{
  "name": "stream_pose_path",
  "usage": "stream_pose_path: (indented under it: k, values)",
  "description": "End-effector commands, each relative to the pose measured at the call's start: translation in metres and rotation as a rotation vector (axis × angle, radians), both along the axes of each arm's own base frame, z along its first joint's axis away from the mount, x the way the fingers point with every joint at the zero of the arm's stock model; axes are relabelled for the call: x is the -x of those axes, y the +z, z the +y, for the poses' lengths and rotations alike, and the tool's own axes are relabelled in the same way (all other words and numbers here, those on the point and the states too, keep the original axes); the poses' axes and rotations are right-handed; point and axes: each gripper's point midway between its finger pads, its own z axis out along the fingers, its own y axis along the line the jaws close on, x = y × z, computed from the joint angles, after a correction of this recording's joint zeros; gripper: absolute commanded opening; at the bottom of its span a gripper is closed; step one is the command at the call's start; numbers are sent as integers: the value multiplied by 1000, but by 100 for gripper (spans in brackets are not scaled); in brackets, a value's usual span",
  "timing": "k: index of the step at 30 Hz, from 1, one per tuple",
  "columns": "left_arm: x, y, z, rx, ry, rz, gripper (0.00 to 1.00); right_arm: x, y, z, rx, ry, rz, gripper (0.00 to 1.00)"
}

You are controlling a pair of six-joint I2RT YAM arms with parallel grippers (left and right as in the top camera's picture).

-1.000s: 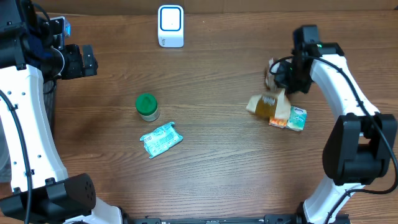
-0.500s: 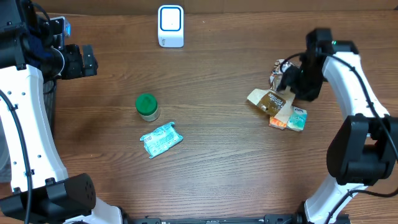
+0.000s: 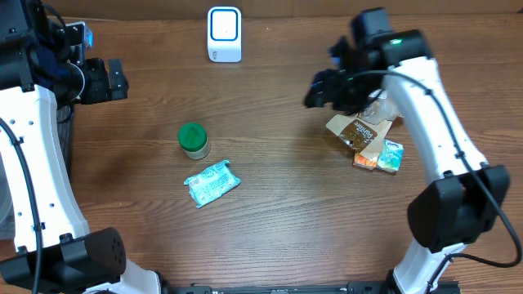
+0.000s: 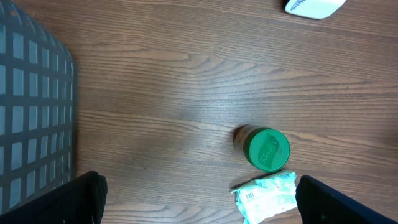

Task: Scan the item barcode
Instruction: 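Move the right gripper to the mint-green tissue pack and grasp it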

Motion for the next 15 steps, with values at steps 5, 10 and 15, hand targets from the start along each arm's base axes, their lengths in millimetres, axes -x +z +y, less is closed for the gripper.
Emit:
stream_pose_path:
  k: [5,10,15]
  values:
    - [0,-1,-1,-2,-22,1,100,25,-34,69,-17,176,15,69]
    - [0,-1,-1,-2,-22,1,100,43,-55,117,-78,276,12,68]
    - [0,-1,-1,-2,-22,1,100,64,-81,162,-100,366,-10,68]
